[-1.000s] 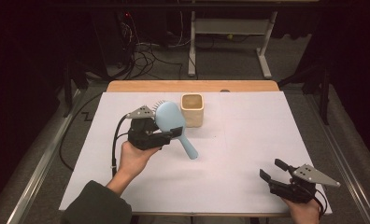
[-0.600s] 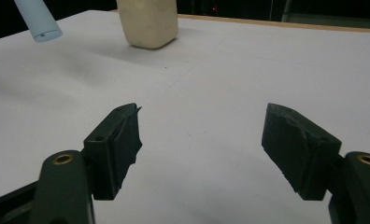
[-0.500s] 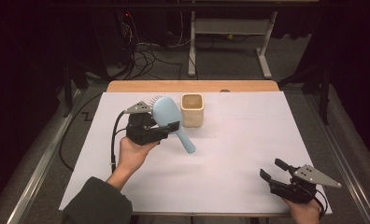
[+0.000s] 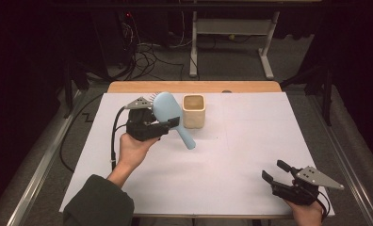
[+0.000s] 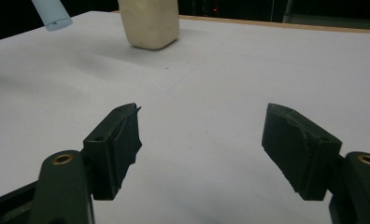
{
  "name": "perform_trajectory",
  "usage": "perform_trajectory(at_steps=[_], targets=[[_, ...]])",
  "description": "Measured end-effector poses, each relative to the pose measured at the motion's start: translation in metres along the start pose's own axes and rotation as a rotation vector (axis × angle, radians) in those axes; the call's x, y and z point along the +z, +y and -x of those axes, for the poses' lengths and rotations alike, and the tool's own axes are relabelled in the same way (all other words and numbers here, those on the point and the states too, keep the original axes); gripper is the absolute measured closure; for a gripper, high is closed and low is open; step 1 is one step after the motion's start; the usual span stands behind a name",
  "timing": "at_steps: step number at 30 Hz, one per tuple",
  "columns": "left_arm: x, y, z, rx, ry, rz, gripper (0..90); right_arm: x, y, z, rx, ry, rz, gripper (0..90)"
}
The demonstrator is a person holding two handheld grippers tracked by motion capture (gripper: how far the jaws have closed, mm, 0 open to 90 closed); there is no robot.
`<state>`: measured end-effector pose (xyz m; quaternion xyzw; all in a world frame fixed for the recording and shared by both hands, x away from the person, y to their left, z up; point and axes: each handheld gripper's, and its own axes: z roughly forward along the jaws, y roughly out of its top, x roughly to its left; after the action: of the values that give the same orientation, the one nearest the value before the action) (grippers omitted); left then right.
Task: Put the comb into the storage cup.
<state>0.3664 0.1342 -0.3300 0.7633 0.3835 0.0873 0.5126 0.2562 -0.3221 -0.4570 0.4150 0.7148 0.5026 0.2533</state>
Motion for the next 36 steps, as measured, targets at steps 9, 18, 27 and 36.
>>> perform_trajectory(at_steps=[9,18,27,36], targets=[[-0.001,0.013,0.001,0.025,0.028,0.007,52.1,0.001,0.000,0.000,0.004,0.000,-0.003,28.3],[0.003,0.025,-0.002,0.027,0.042,0.005,52.1,0.001,-0.001,0.001,0.008,-0.001,-0.001,28.3],[0.008,0.033,-0.009,0.011,0.057,0.005,52.1,0.001,-0.001,0.002,0.011,0.000,-0.003,28.3],[0.014,0.043,-0.018,-0.003,0.078,0.007,52.2,0.001,-0.001,0.003,0.018,-0.001,-0.001,28.4]])
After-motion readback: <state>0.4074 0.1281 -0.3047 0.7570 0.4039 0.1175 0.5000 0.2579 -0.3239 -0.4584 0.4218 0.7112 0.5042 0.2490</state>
